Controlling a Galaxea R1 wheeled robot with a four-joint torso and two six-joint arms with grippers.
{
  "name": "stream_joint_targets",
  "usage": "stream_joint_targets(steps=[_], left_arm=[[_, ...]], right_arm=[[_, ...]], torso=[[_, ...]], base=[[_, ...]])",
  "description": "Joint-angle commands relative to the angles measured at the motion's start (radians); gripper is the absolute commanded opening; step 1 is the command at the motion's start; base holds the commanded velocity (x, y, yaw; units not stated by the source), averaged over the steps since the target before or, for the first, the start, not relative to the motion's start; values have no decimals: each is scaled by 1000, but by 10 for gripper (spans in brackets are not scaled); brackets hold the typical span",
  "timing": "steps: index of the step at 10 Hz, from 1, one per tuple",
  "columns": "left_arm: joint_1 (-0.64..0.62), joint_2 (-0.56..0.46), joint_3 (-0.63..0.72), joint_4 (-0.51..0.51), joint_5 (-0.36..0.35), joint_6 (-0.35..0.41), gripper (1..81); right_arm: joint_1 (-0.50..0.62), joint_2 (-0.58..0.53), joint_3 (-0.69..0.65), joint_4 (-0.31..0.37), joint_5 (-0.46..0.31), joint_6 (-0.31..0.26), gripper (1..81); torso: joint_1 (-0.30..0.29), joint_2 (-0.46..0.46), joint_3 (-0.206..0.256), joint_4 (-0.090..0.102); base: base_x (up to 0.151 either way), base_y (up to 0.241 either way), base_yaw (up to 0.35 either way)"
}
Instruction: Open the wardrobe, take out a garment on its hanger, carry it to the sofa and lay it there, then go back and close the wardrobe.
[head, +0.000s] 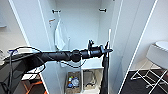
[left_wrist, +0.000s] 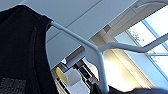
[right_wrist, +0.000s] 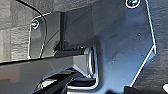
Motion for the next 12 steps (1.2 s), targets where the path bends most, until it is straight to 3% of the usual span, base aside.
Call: stream_joint_targets(steps=[1,12], left_arm=[[-118,-82,85,60,-100,13,10],[-101,-95,92,71,-103,13,10]], right_arm=[[36,10,8,9,-63,-1,811],[39,10,5,9,-63,0,811]], torso=[[0,0,0,0],[1,1,0,0]], base=[[0,0,0],[-13,0,0]])
